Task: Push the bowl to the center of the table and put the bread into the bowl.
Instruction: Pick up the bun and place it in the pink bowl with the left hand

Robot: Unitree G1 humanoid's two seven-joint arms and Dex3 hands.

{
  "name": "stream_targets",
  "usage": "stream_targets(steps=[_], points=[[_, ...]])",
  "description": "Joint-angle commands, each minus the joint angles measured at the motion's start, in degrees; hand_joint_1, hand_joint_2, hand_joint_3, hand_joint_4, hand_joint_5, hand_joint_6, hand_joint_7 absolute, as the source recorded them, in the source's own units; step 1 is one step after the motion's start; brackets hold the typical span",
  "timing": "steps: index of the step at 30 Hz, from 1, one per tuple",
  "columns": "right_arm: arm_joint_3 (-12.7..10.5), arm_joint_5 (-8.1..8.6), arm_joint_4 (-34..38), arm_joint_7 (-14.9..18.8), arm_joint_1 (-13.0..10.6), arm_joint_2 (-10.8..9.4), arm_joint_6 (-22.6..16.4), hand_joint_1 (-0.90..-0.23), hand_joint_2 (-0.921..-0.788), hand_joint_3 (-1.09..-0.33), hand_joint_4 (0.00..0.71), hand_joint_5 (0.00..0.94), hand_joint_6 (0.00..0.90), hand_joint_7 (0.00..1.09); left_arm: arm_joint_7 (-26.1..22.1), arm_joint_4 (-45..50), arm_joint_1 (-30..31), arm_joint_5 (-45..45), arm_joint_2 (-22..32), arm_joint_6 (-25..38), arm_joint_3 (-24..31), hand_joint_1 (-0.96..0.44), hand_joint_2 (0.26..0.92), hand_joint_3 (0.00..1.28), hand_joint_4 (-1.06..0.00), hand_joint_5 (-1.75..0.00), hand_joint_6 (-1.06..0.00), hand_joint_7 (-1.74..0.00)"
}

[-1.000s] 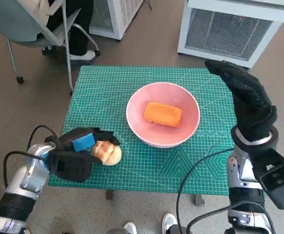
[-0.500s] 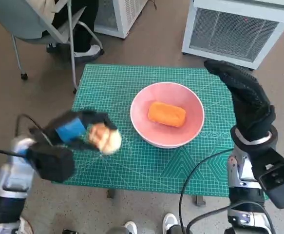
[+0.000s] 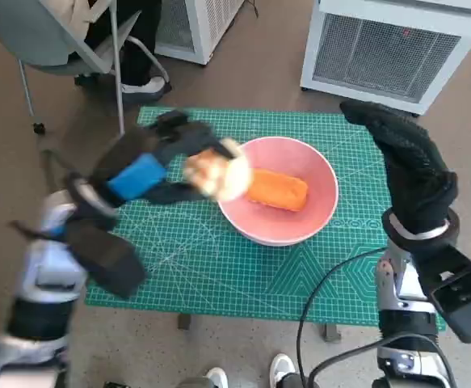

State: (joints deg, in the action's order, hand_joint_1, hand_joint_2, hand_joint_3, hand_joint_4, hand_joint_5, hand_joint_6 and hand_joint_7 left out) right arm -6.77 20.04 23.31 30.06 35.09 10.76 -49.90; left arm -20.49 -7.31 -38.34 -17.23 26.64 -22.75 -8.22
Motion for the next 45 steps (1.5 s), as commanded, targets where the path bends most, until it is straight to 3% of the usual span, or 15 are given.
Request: stream_targets(steps=[1, 11, 18, 22, 23, 24, 25, 26, 30, 37, 45], points=[[-0.15, 0.10, 0.52, 0.53, -0.63, -0.02, 0.09, -0.606, -0.921, -0.754, 0.254, 0.000, -0.001, 0.64, 0.97, -6.92, -4.00, -2.24, -1.91, -3.09, -2.96, 0.00, 0.921, 0.08, -0.63, -1.15, -0.66, -1.20], [-0.49, -0.76, 0.00, -0.16, -1.72, 0.16, -0.92, -0.618, -0.921, -0.756, 0.254, 0.000, -0.001, 0.64, 0.67, -21.89, -9.79, -4.62, -6.27, -7.17, -8.39, 0.00, 0.921, 0.12, -0.57, -1.21, -0.62, -1.25], [-0.74, -2.25, -0.20, -1.29, -2.40, 0.25, -1.79, -0.626, -0.921, -0.758, 0.254, 0.000, -0.001, 0.64, -0.39, -30.81, -12.22, -5.97, -8.38, -8.40, -11.08, 0.00, 0.921, 0.16, -0.55, -1.26, -0.57, -1.27], [-0.92, -3.19, 0.06, -1.90, -2.55, 0.33, -2.40, -0.628, -0.921, -0.762, 0.255, 0.000, -0.001, 0.64, -1.74, -34.52, -13.23, -7.23, -9.22, -6.58, -12.76, 0.00, 0.921, 0.24, -0.43, -1.34, -0.48, -1.39], [-1.01, -3.49, 0.23, -2.08, -2.56, 0.37, -2.67, -0.628, -0.921, -0.763, 0.255, 0.000, -0.001, 0.64, -2.51, -35.44, -13.51, -7.70, -9.39, -5.65, -13.38, -0.07, 0.921, 0.26, -0.41, -1.20, -0.46, -1.42], [-1.05, -3.70, 0.37, -2.23, -2.57, 0.38, -2.87, -0.627, -0.921, -0.768, 0.255, 0.000, -0.001, 0.64, -3.01, -36.08, -13.73, -7.99, -9.49, -5.15, -13.75, -0.10, 0.921, 0.25, -0.42, -0.69, -0.39, -1.13], [-1.12, -3.93, 0.57, -2.39, -2.57, 0.41, -3.13, -0.627, -0.921, -0.770, 0.255, 0.000, -0.001, 0.64, -3.92, -36.74, -13.92, -8.36, -9.51, -4.38, -14.22, -0.09, 0.921, 0.24, -0.42, -0.56, -0.40, -0.97], [-1.14, -4.08, 0.71, -2.52, -2.58, 0.43, -3.32, -0.627, -0.921, -0.773, 0.255, 0.000, -0.001, 0.64, -4.49, -37.17, -14.06, -8.57, -9.51, -3.96, -14.49, -0.11, 0.921, 0.19, -0.38, -0.36, -0.40, -0.68], [-1.16, -4.50, 1.52, -2.89, -2.50, 0.38, -4.10, -0.627, -0.921, -0.779, 0.255, 0.000, -0.001, 0.64, -6.29, -37.32, -13.97, -8.62, -9.03, -2.98, -14.99, -0.19, 0.920, 0.09, -0.27, -0.08, -0.40, -0.22], [-1.13, -4.85, 2.66, -3.35, -2.32, 0.11, -4.83, -0.627, -0.921, -0.782, 0.255, 0.000, -0.001, 0.64, -4.99, -37.30, -12.17, -7.98, -8.92, -3.73, -14.32, -0.32, 0.921, 0.05, -0.17, -0.01, -0.37, -0.07], [-0.90, -5.22, 3.96, -4.15, -1.96, -0.30, -5.82, -0.624, -0.921, -0.789, 0.253, 0.000, -0.001, 0.62, -1.10, -38.16, -9.89, -3.10, -9.64, -10.35, -10.47, -0.36, 0.921, 0.05, -0.13, 0.00, -0.35, -0.03]])
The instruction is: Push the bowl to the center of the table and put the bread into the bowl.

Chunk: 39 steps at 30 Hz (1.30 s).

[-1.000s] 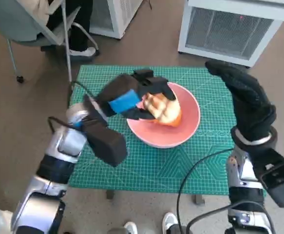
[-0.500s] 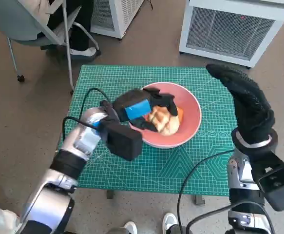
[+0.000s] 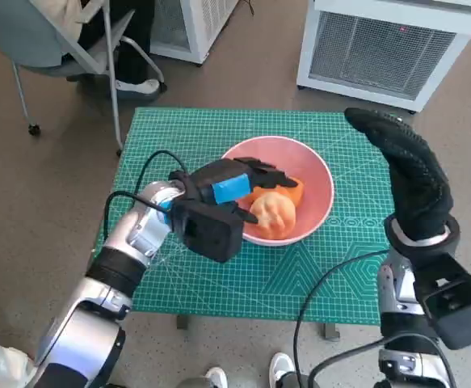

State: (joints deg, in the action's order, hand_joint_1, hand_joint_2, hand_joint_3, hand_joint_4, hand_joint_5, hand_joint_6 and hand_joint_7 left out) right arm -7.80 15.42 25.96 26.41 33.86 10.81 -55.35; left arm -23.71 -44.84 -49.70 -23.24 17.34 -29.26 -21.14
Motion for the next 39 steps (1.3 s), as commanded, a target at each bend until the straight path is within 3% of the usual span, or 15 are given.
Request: stream_targets(steps=[1, 10, 20, 28, 39], points=[[0.16, -0.60, 1.40, -0.54, -0.71, -0.40, -0.48, -0.624, -0.921, -0.789, 0.252, 0.000, -0.001, 0.62, 2.55, -0.66, 1.66, 3.44, -0.34, -4.73, 2.91, -0.37, 0.921, 0.05, -0.13, 0.00, -0.34, -0.03], [0.30, 0.22, 1.78, -0.59, -0.35, -0.79, -0.46, -0.625, -0.921, -0.790, 0.246, 0.000, -0.001, 0.61, 7.21, -1.17, 4.42, 12.95, -2.65, -15.78, 10.58, -0.47, 0.921, 0.10, -0.15, -0.01, -0.32, -0.01], [0.68, 1.62, 0.54, -0.48, 0.02, -1.35, 0.90, -0.615, -0.921, -0.788, 0.245, 0.000, -0.001, 0.60, 10.15, 3.79, 8.82, 24.13, -8.59, -24.53, 17.63, -0.49, 0.921, 0.28, -0.23, -0.03, -0.34, -0.02], [1.11, 2.46, -0.55, -0.38, 0.27, -1.75, 2.24, -0.605, -0.921, -0.780, 0.246, 0.000, 0.001, 0.60, 9.50, 13.59, 13.59, 28.50, -9.81, -23.65, 19.21, -0.52, 0.921, 0.42, -0.24, -0.01, -0.32, -0.01], [1.33, 3.43, -2.46, 0.07, 0.14, -2.09, 3.72, -0.602, -0.921, -0.776, 0.247, 0.001, 0.005, 0.62, 6.71, 23.27, 18.26, 34.89, -10.99, -19.89, 19.35, -0.54, 0.921, 0.44, -0.24, -0.01, -0.31, 0.00]])
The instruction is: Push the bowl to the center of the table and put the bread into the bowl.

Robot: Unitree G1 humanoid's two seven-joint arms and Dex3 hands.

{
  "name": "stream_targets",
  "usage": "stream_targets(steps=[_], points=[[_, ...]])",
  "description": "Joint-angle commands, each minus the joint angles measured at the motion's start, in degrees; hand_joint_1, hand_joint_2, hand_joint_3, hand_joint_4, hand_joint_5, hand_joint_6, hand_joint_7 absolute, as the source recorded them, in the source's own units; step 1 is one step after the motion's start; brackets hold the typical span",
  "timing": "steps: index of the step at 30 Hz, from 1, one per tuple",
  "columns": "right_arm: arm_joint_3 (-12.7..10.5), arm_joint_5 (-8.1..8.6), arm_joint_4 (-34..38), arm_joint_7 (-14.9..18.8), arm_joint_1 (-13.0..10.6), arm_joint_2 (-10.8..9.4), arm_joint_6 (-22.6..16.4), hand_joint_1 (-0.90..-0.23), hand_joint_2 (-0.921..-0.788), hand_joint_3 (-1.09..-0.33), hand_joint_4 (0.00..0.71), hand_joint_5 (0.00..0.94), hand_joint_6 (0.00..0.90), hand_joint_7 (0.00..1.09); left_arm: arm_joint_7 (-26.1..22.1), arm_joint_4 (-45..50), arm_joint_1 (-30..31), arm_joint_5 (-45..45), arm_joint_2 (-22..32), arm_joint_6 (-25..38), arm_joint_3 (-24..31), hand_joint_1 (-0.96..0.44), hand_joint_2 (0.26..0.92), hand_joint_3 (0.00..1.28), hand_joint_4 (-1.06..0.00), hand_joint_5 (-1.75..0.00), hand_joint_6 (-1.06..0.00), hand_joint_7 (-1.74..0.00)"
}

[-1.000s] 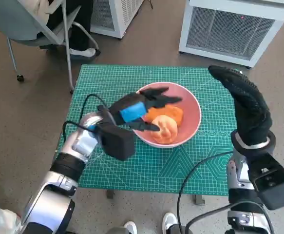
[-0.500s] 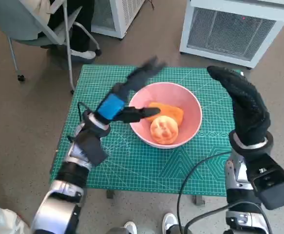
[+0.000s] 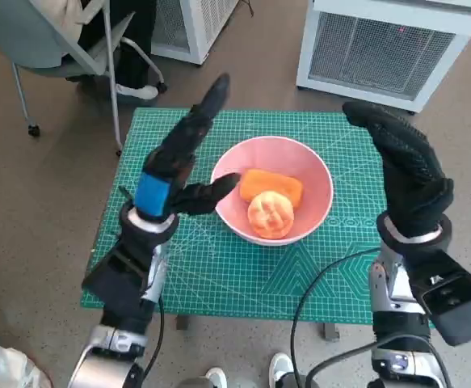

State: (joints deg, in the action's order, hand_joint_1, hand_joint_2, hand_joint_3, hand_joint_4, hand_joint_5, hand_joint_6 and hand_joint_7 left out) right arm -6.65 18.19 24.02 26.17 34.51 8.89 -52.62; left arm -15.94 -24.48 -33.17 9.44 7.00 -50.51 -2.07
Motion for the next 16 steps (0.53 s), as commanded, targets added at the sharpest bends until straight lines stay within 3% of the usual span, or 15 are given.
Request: stream_targets(steps=[1, 16], points=[[0.19, 0.74, -0.64, 0.39, -0.47, -0.20, 1.11, -0.602, -0.921, -0.776, 0.247, 0.001, 0.005, 0.62, -1.19, 3.16, 1.97, 2.58, -0.84, 1.40, 0.41, -0.54, 0.921, 0.44, -0.24, -0.01, -0.31, 0.00], [0.20, 1.00, -0.93, 0.90, 0.44, -0.15, 1.57, -0.587, -0.921, -0.769, 0.252, 0.003, 0.004, 0.62, -1.39, 4.57, 3.72, 2.50, -1.50, 2.71, 2.01, -0.52, 0.921, 0.44, -0.26, -0.01, -0.33, -0.02]])
